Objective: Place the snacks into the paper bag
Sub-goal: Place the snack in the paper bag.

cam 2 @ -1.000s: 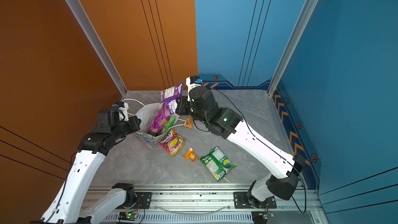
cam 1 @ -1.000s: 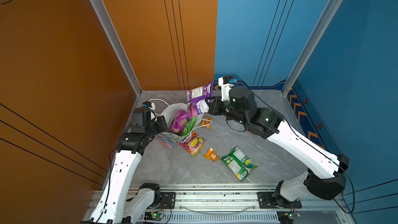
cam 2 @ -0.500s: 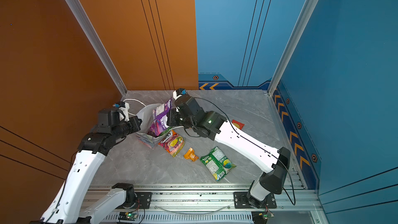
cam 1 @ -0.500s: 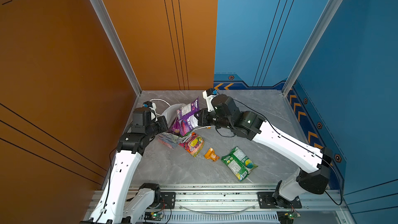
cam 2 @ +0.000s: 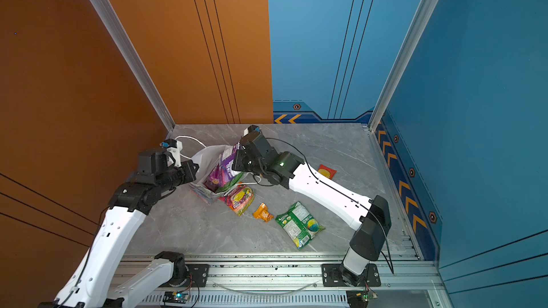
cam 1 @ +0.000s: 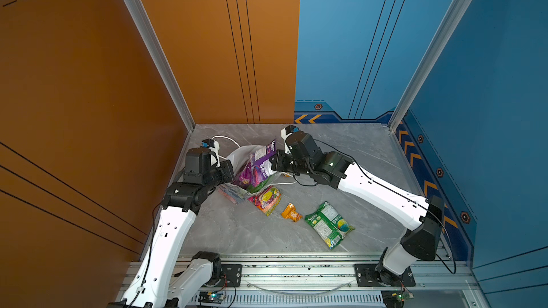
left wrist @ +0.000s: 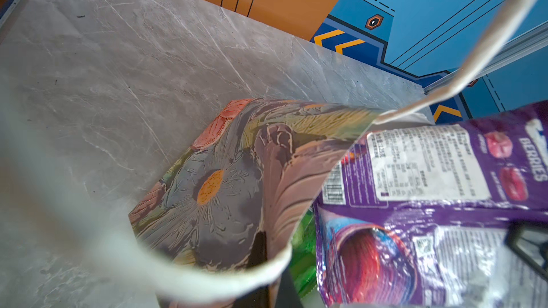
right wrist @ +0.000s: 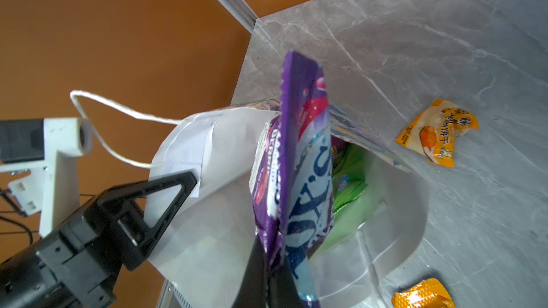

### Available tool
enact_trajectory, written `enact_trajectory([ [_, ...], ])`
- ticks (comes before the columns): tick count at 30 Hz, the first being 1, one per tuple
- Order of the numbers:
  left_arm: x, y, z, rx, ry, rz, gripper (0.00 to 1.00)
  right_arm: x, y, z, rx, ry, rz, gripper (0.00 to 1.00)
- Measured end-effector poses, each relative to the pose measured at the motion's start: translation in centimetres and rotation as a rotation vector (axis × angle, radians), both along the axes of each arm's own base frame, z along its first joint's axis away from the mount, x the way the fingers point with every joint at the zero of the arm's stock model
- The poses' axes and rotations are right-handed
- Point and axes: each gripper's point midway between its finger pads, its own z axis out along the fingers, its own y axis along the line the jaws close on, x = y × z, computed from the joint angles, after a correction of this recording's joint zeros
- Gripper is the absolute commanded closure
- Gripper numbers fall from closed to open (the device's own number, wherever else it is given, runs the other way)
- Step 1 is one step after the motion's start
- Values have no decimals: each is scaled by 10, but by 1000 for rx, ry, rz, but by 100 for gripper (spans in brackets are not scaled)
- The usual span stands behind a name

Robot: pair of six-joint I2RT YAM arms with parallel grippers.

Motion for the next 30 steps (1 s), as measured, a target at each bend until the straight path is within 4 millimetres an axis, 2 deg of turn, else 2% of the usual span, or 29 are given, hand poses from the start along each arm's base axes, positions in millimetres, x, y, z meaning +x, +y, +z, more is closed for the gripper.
enact_trajectory([
  [6,0,0,0,0,0,0,100,5,17,1,59,-5,-42,100],
  [13,0,0,0,0,0,0,100,5,49,-19,51,-2,-44,100],
  [18,0,0,0,-1,1,0,100,3,65,-26,43,-7,-35,100],
  [30,0,0,0,0,1,0,100,8,98,-26,58,-22,-21,100],
])
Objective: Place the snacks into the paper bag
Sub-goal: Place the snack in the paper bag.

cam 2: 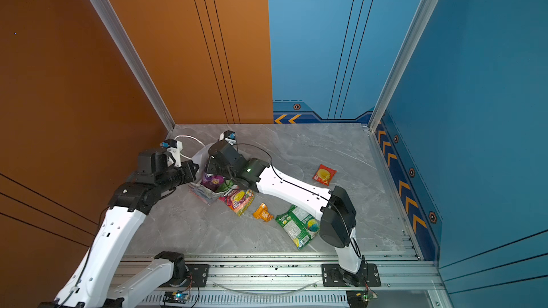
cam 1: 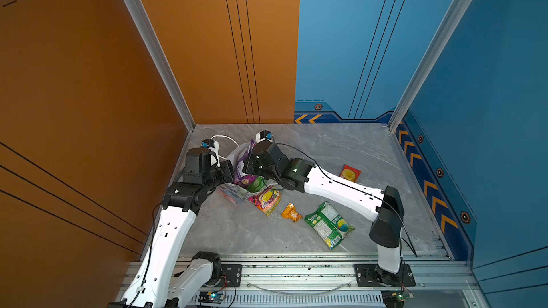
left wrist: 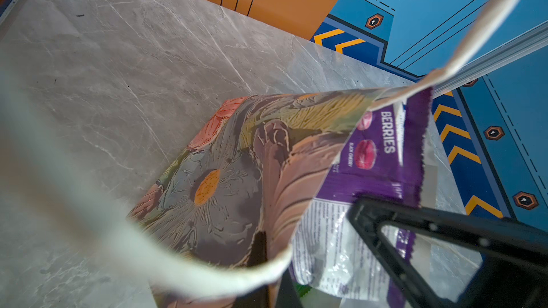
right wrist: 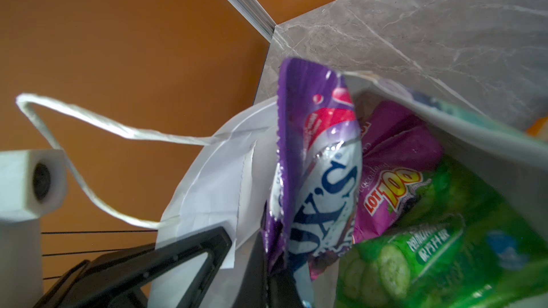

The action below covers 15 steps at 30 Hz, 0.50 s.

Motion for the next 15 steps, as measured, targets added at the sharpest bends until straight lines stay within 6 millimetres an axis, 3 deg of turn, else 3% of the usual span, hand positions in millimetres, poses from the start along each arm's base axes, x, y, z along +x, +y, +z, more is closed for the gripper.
enact_trajectory([
  [9,0,0,0,0,-1,0,100,-2,13,-37,-62,49,28,100],
  [15,0,-1,0,-3,0,-3,100,-2,15,-43,-86,64,31,100],
])
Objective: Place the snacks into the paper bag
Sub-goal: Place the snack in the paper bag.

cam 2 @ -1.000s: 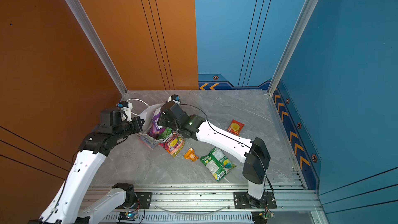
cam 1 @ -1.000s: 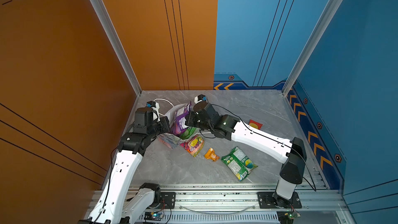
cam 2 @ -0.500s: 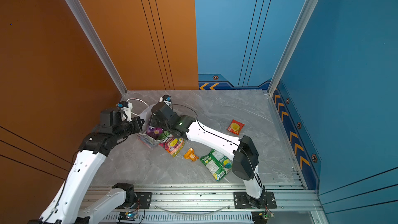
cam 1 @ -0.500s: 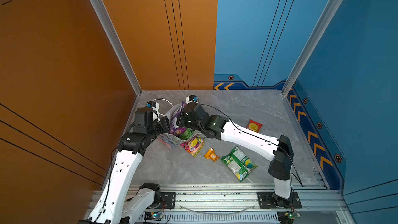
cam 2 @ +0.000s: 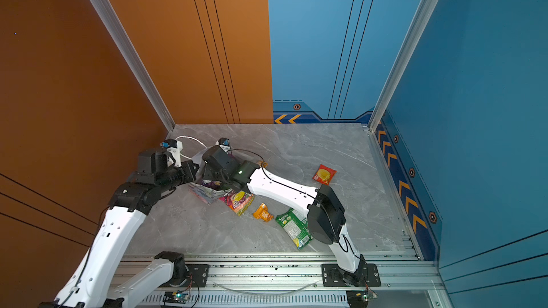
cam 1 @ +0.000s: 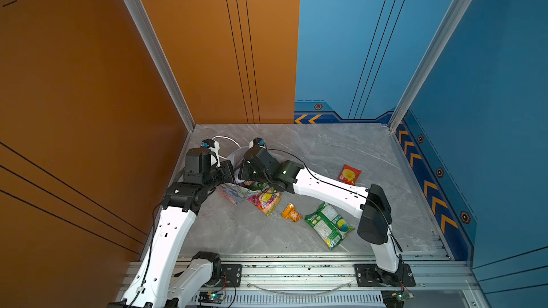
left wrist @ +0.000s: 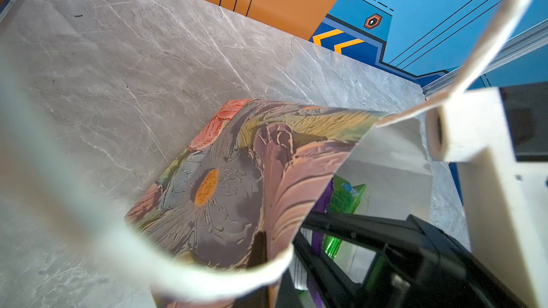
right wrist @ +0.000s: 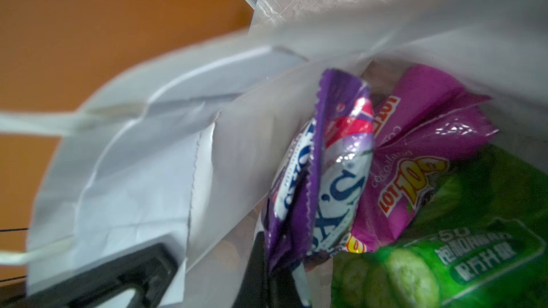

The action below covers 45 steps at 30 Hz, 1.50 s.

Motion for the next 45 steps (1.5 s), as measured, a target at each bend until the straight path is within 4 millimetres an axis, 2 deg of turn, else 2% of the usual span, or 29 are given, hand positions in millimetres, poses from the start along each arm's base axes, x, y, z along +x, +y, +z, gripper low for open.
enact_trajectory([
  [3,0,0,0,0,0,0,100,2,8,-2,-3,11,13,100],
  [9,0,0,-2,1,4,1,100,4,16,-19,-32,22,26,100],
  [15,0,0,-2,1,5,1,100,5,21,-19,-28,22,35,98],
  [21,0,0,-2,1,5,1,100,4,20,-20,-41,16,40,91],
  [29,0,0,-2,0,4,0,100,-2,18,-16,-67,-11,57,74],
  [33,0,0,-1,-2,2,0,100,-7,8,0,-76,-40,65,62],
  [37,0,0,-1,-2,1,0,100,-13,-13,39,-60,-103,61,55],
  [41,1,0,0,-2,-3,1,100,-21,-42,80,-45,-183,57,51],
  [45,1,1,0,-2,-4,3,100,-25,-77,96,-60,-229,42,51],
])
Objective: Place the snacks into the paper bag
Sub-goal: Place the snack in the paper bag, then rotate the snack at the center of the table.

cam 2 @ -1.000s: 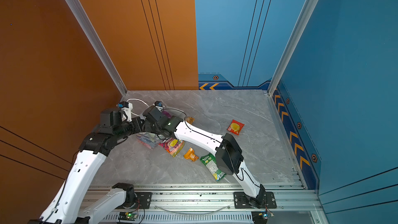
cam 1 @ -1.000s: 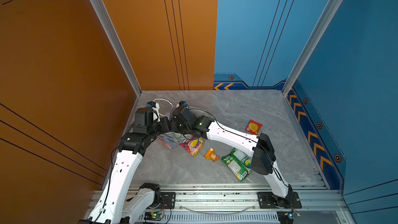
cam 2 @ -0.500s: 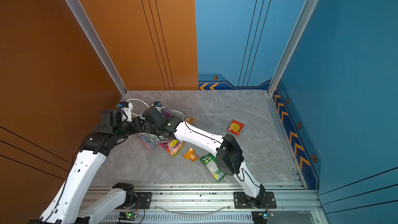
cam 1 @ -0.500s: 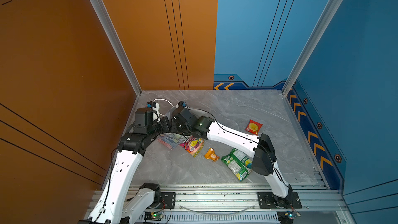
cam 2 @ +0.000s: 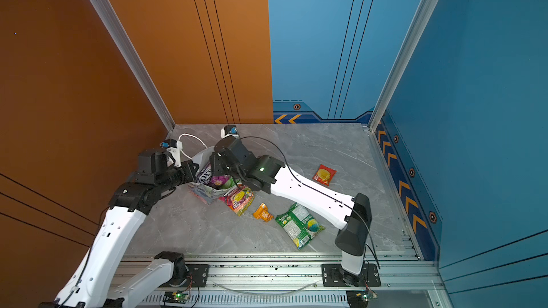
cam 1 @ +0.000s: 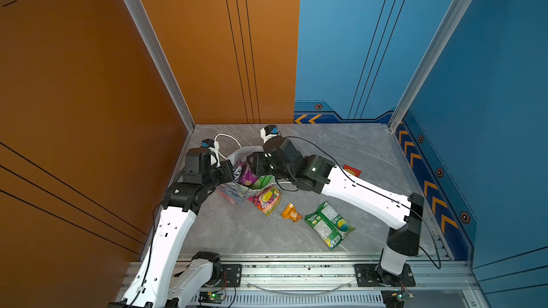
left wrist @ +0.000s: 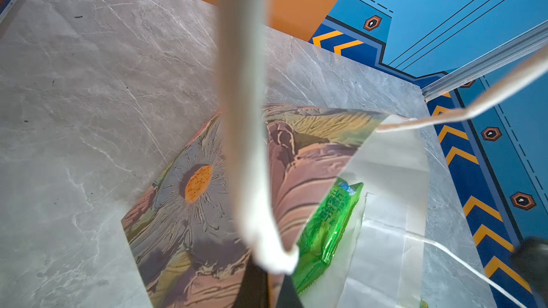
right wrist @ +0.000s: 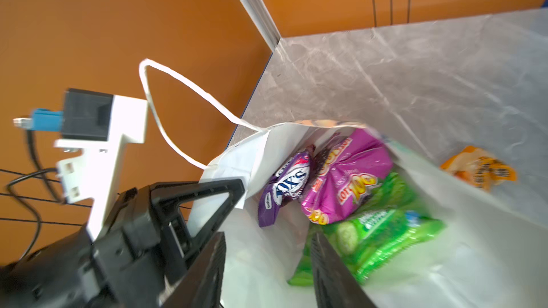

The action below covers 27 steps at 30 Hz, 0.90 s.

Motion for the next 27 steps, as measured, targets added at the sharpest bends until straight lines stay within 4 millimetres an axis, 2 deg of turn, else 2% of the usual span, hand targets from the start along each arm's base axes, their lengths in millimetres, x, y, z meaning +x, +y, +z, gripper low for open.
enact_trajectory([
  [5,0,2,0,0,0,8,100,6,-55,-11,-44,-1,-62,50],
  [10,1,5,0,5,-1,19,100,8,-111,-31,-86,15,-132,50],
  [14,2,10,0,15,-2,39,100,7,-153,-50,-107,37,-193,46],
  [18,3,14,0,24,-3,56,100,7,-194,-82,-142,93,-276,44],
  [21,3,17,0,33,-5,71,100,2,-221,-113,-184,164,-335,42],
  [25,3,20,0,42,-7,84,100,-16,-250,-152,-224,279,-403,40],
  [26,3,20,0,43,-8,86,100,-23,-255,-160,-221,304,-417,32],
  [27,3,20,0,44,-8,86,100,-30,-260,-167,-221,324,-424,32],
])
